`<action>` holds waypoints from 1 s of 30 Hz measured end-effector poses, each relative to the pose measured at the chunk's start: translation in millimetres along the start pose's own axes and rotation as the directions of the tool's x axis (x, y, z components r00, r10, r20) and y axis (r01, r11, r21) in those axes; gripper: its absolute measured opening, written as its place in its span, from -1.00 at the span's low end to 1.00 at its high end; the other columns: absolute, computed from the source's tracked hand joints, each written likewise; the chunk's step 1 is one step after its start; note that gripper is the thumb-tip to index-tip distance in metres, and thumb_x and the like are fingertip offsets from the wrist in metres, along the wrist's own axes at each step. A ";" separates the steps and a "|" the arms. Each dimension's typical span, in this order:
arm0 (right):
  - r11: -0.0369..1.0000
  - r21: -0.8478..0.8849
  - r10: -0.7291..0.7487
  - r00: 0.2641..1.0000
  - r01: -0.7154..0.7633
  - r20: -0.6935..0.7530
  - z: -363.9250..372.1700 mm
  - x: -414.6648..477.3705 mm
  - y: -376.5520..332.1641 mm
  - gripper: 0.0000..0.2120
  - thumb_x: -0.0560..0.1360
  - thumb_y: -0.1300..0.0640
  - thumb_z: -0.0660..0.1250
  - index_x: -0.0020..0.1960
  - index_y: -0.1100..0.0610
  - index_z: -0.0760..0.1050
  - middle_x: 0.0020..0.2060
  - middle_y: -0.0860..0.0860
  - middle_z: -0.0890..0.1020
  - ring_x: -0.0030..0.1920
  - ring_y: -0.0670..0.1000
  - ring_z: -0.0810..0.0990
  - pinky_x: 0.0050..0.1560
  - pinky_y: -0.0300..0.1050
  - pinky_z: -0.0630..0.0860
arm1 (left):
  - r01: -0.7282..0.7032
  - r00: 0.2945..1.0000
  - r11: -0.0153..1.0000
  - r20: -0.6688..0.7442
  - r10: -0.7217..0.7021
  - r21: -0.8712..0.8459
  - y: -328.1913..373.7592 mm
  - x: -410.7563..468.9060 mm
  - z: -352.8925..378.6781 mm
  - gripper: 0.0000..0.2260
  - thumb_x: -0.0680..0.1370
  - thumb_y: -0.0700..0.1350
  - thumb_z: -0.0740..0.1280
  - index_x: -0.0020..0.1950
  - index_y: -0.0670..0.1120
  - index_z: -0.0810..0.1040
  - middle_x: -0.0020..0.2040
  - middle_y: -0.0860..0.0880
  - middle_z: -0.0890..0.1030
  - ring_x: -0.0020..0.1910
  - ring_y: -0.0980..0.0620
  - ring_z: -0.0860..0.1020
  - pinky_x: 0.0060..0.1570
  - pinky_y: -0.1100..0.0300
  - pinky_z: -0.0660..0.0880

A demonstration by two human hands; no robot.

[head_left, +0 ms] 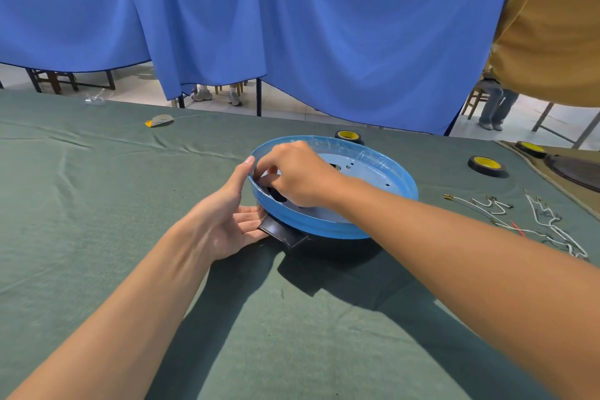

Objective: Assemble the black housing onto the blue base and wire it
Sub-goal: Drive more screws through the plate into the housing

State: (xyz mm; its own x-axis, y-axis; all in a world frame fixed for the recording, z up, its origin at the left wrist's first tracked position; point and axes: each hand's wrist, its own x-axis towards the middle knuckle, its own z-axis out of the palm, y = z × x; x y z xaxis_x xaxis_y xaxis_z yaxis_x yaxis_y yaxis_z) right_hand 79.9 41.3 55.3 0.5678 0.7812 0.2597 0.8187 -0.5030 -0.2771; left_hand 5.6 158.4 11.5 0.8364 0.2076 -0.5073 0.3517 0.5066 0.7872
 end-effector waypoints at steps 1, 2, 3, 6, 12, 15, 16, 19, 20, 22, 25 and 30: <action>1.000 -0.014 -0.004 1.000 0.003 -0.003 0.4 1.3 -0.8 -0.81 0.53 0.29 0.33 0.00 0.10 0.69 -0.07 0.03 0.67 -0.11 -0.02 0.56 -0.14 -0.12 0.57 | 0.001 1.000 1.000 0.010 -0.001 -0.007 0.1 0.5 0.1 -0.18 0.33 0.33 0.47 0.23 -0.33 0.45 0.22 -0.23 0.60 -0.04 -0.14 0.66 -0.21 0.02 0.67; 0.999 -0.035 -0.009 1.000 0.009 -0.001 1.3 2.8 -1.9 -0.81 0.52 0.29 0.33 -0.03 0.11 0.69 -0.09 0.04 0.68 -0.11 0.00 0.59 -0.09 -0.04 0.60 | 0.005 1.000 1.000 0.019 -0.005 -0.009 0.2 1.3 -0.4 -0.18 0.33 0.33 0.47 0.24 -0.33 0.44 0.19 -0.22 0.62 -0.03 -0.14 0.65 -0.19 0.02 0.67; 0.997 -0.069 -0.015 1.000 0.015 0.004 1.9 3.7 -3.2 -0.82 0.52 0.29 0.32 -0.05 0.12 0.68 -0.11 0.05 0.68 -0.12 0.02 0.60 -0.07 0.00 0.61 | 0.009 1.000 1.000 0.026 -0.009 -0.006 0.3 2.6 -1.3 -0.17 0.33 0.33 0.47 0.25 -0.33 0.43 0.13 -0.21 0.62 -0.02 -0.14 0.64 -0.12 0.01 0.66; 0.987 -0.161 -0.002 1.000 0.002 0.003 1.1 6.2 -3.1 -0.83 0.56 0.16 0.28 -0.12 0.17 0.62 -0.17 0.09 0.65 -0.17 0.08 0.59 -0.12 0.04 0.59 | 0.015 0.999 1.000 0.033 -0.015 0.005 0.3 6.1 -4.0 -0.17 0.33 0.34 0.46 0.23 -0.32 0.41 0.05 -0.18 0.59 0.03 -0.14 0.62 0.14 -0.05 0.58; 0.995 -0.095 -0.014 0.997 0.022 0.081 -10.0 5.4 -2.2 -0.83 0.53 0.24 0.32 0.05 0.08 0.64 -0.03 0.03 0.65 -0.02 0.03 0.57 0.00 -0.01 0.57 | 0.005 0.999 1.000 0.036 -0.005 0.013 -0.4 7.5 -3.6 -0.21 0.32 0.34 0.47 0.17 -0.31 0.44 0.02 -0.19 0.59 -0.01 -0.15 0.63 0.01 -0.04 0.62; 0.993 -0.119 -0.004 0.998 0.012 0.065 -6.2 5.7 -3.2 -0.88 0.56 0.20 0.31 -0.03 0.13 0.64 -0.10 0.06 0.66 -0.08 0.07 0.58 -0.04 0.05 0.58 | -0.002 0.999 1.000 0.034 0.001 0.013 -1.4 7.9 -3.8 -0.22 0.32 0.34 0.47 0.15 -0.31 0.44 0.01 -0.19 0.60 -0.01 -0.15 0.64 0.05 -0.06 0.61; 0.991 -0.136 0.003 0.999 0.004 0.054 -5.2 6.2 -3.4 -0.86 0.57 0.14 0.30 -0.03 0.15 0.63 -0.11 0.08 0.65 -0.10 0.07 0.58 -0.07 0.04 0.58 | -0.001 0.999 1.000 0.037 0.001 0.013 -1.7 7.8 -4.1 -0.22 0.32 0.35 0.47 0.15 -0.31 0.44 0.01 -0.18 0.60 -0.01 -0.15 0.64 0.06 -0.05 0.61; 0.996 -0.094 0.006 0.998 0.000 0.055 -5.9 5.4 -3.4 -0.87 0.56 0.14 0.30 0.00 0.15 0.61 -0.13 0.01 0.60 -0.08 0.04 0.56 -0.12 -0.07 0.52 | -0.002 0.999 1.000 0.039 0.001 0.022 -2.1 7.7 -4.9 -0.18 0.32 0.35 0.47 0.19 -0.33 0.43 0.04 -0.19 0.60 0.00 -0.15 0.63 0.09 -0.05 0.60; 0.998 -0.060 -0.004 0.998 0.007 0.063 -7.6 4.7 -3.7 -0.88 0.54 0.19 0.32 0.00 0.13 0.62 -0.14 -0.01 0.59 -0.07 0.02 0.55 -0.11 -0.10 0.51 | -0.005 0.999 1.000 0.038 0.004 0.023 -2.3 7.3 -4.5 -0.18 0.32 0.35 0.47 0.20 -0.33 0.43 0.06 -0.21 0.61 0.01 -0.16 0.64 0.09 -0.06 0.60; 0.999 -0.027 -0.023 0.997 0.025 0.069 -7.8 4.0 -5.6 -0.85 0.51 0.28 0.32 -0.07 0.12 0.65 -0.16 -0.01 0.63 -0.10 0.00 0.58 -0.11 -0.12 0.53 | -0.007 0.999 1.000 0.039 0.007 0.017 -2.1 5.6 -3.0 -0.19 0.33 0.34 0.46 0.19 -0.34 0.44 0.12 -0.23 0.63 0.03 -0.17 0.65 0.03 -0.05 0.62; 0.996 -0.091 -0.019 1.000 0.021 0.017 -0.9 4.4 -7.7 -0.85 0.56 0.23 0.28 -0.09 0.16 0.63 -0.15 0.06 0.64 -0.15 0.02 0.58 -0.15 -0.08 0.57 | -0.014 0.999 1.000 0.034 0.014 0.023 -2.3 2.8 -1.4 -0.20 0.34 0.34 0.45 0.18 -0.33 0.43 0.11 -0.23 0.63 0.00 -0.16 0.65 -0.01 -0.03 0.62; 0.998 -0.055 0.001 1.000 0.001 0.026 -1.5 3.7 -4.8 -0.87 0.55 0.19 0.29 0.02 0.17 0.59 -0.11 0.05 0.61 -0.10 0.02 0.55 -0.17 -0.12 0.53 | -0.017 0.999 1.000 0.038 0.017 0.001 -2.8 2.0 -2.4 -0.20 0.33 0.32 0.48 0.21 -0.32 0.41 0.24 -0.26 0.59 0.18 -0.16 0.62 0.13 -0.07 0.58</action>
State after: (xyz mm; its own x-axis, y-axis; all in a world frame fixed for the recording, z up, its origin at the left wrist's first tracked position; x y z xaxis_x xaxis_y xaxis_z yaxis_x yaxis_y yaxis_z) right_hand 78.1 46.1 59.0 0.5660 0.7903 0.2349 0.8225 -0.5220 -0.2258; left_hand 5.3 159.5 7.4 0.8578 0.1843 -0.4797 0.3374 0.5020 0.7963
